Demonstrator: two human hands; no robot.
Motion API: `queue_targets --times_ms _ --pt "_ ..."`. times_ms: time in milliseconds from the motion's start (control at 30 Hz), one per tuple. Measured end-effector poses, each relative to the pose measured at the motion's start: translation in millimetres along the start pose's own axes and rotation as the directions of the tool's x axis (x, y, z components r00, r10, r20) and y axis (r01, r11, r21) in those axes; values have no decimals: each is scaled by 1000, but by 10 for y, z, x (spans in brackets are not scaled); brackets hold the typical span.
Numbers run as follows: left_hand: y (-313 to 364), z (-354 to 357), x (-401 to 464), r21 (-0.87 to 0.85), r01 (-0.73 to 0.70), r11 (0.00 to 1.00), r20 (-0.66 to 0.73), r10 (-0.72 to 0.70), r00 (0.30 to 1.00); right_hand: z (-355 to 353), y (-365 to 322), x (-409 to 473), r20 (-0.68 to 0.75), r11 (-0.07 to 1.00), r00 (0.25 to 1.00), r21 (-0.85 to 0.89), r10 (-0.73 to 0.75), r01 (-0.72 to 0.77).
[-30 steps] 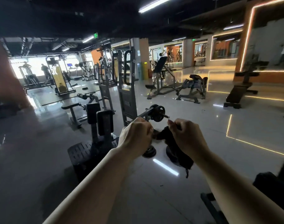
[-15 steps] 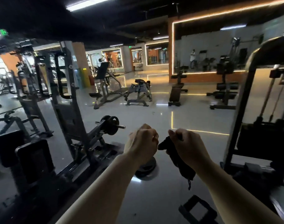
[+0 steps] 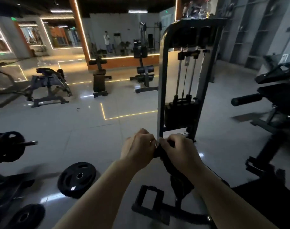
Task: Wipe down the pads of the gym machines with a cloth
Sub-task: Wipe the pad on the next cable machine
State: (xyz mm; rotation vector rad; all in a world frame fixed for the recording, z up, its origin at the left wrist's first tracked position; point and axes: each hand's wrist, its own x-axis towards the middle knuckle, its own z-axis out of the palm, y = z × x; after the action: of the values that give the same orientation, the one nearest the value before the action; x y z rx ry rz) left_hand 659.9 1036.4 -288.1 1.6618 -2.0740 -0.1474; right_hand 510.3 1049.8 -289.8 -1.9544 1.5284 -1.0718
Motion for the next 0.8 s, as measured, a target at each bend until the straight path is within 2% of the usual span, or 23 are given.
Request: queue_targets --times_ms 333,633,800 --pt "27 920 1033 -55 -49 997 80 53 995 -238 994 822 -104 984 983 -80 151 -159" --pt "-176 2066 1320 -66 -19 998 357 41 933 -336 1963 946 -190 894 881 -39 433 -447" --pt "-326 2669 1330 -74 -82 994 390 105 915 -6 2418 857 -312 887 858 -86 409 -454"
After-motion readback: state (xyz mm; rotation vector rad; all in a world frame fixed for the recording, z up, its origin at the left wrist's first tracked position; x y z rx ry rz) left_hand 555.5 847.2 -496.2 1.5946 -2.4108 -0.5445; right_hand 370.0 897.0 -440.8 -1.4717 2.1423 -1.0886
